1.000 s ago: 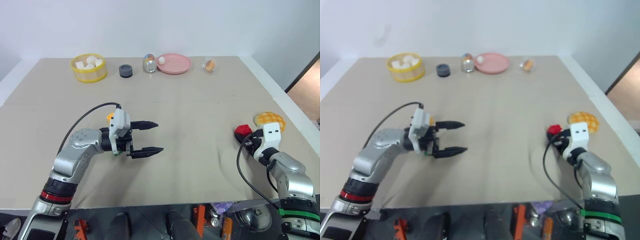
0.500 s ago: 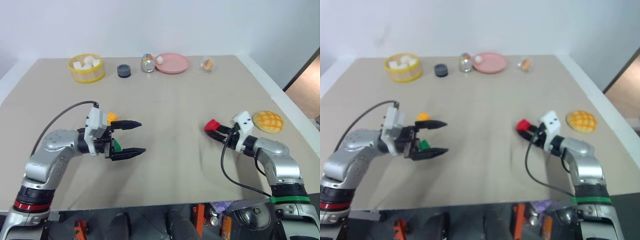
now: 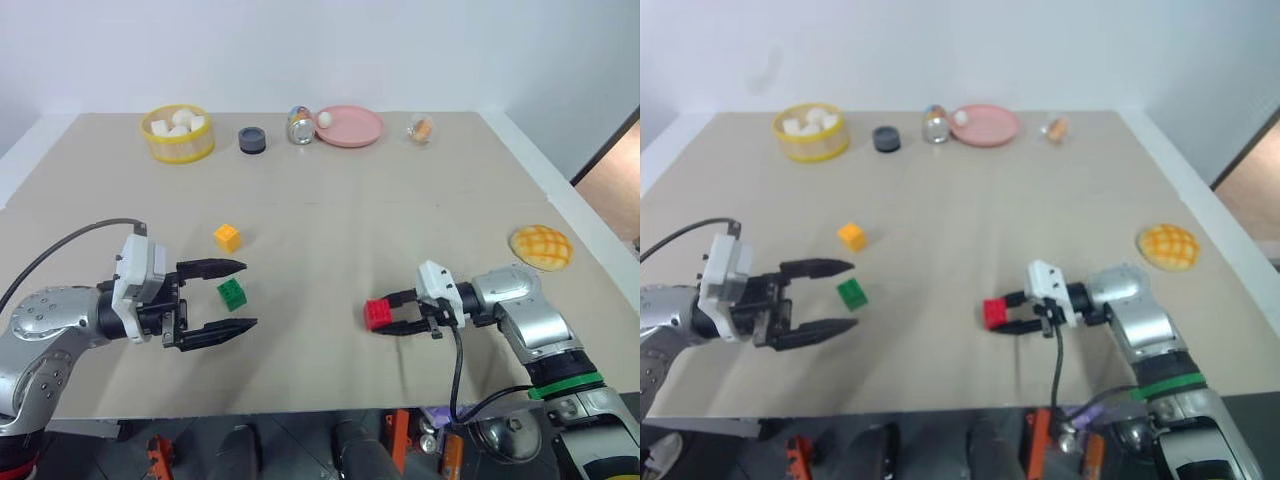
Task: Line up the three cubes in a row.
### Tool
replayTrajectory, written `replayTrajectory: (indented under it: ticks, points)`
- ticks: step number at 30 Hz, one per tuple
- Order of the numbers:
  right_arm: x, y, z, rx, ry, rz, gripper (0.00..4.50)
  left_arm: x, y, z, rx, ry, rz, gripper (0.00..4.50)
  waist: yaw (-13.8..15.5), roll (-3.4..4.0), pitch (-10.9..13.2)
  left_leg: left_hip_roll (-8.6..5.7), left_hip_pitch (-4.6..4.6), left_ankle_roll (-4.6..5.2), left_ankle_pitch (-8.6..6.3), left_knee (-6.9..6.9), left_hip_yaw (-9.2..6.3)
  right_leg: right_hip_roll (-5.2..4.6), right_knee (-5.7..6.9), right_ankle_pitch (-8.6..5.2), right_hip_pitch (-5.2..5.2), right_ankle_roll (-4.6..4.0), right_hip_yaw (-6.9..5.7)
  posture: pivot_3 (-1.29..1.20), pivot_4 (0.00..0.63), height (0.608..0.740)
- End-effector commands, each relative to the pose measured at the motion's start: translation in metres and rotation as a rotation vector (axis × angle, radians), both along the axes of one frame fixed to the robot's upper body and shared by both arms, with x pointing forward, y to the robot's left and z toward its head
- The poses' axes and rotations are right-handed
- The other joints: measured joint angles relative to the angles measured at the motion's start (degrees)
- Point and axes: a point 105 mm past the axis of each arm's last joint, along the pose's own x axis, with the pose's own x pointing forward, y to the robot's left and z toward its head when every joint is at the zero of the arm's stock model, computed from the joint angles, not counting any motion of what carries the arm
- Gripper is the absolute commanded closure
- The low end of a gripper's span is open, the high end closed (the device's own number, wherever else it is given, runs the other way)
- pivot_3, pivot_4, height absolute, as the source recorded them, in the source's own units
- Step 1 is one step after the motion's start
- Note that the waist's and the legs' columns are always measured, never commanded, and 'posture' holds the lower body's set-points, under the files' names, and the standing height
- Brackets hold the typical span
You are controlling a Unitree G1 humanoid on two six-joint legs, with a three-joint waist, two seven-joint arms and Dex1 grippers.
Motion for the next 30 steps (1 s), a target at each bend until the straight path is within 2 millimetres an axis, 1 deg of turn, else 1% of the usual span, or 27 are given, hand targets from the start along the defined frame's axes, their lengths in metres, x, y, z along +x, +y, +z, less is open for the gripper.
replayTrajectory:
  ticks: [1, 4, 10, 14, 17, 25, 30]
  points:
    - [0.01, 0.006, 0.008, 0.022, -0.041, 0.005, 3.2, -0.007, 0.001, 0.01, 0.021, -0.046, 0.002, 0.16, -0.2, 0.01, 0.01, 0.01, 0.01, 0.0, 0.0, 0.0, 0.01, 0.01, 0.0, 0.02, -0.01, -0.03, 0.0, 0.0, 0.15, 0.74]
    - [0.015, 0.007, 0.008, 0.033, -0.04, -0.006, 3.2, -0.007, 0.003, 0.012, 0.025, -0.048, 0.014, 0.16, -0.2, 0.01, 0.01, 0.04, 0.0, 0.0, 0.0, -0.01, 0.01, 0.03, 0.03, 0.04, -0.07, -0.06, -0.03, 0.0, 0.15, 0.74]
    - [0.012, 0.003, 0.004, 0.017, -0.045, 0.006, 3.2, -0.007, 0.006, 0.012, 0.023, -0.046, 0.025, 0.16, -0.14, 0.01, 0.01, 0.04, -0.06, -0.03, -0.02, -0.01, 0.02, 0.01, 0.02, 0.01, -0.09, -0.05, -0.04, 0.0, 0.15, 0.74]
    - [0.014, 0.001, 0.002, 0.01, -0.057, -0.005, 3.2, -0.006, 0.007, 0.01, 0.023, -0.047, 0.025, 0.16, -0.14, 0.01, 0.01, 0.04, -0.04, -0.03, -0.02, -0.02, 0.02, 0.02, 0.03, 0.01, -0.09, -0.05, -0.04, 0.0, 0.15, 0.74]
    - [0.018, -0.003, 0.001, 0.012, -0.061, -0.038, 3.2, -0.005, 0.008, 0.011, 0.021, -0.05, 0.027, 0.16, -0.14, 0.01, 0.01, 0.04, -0.04, -0.03, -0.02, -0.01, 0.02, 0.02, 0.03, 0.01, -0.08, -0.06, -0.04, 0.0, 0.15, 0.74]
    - [0.017, -0.013, -0.007, -0.02, -0.06, -0.051, 3.2, -0.006, 0.011, 0.01, 0.023, -0.05, 0.034, 0.16, -0.14, 0.0, 0.0, 0.04, -0.02, -0.03, -0.02, 0.0, 0.02, 0.01, 0.02, 0.01, -0.05, -0.06, -0.04, 0.0, 0.15, 0.74]
    - [0.017, -0.022, -0.008, -0.038, -0.051, -0.059, 3.2, -0.004, 0.013, 0.01, 0.018, -0.052, 0.038, 0.16, 0.02, -0.01, 0.0, 0.03, 0.03, -0.03, -0.02, 0.04, 0.01, 0.0, 0.02, 0.01, 0.05, -0.06, -0.04, 0.0, 0.15, 0.74]
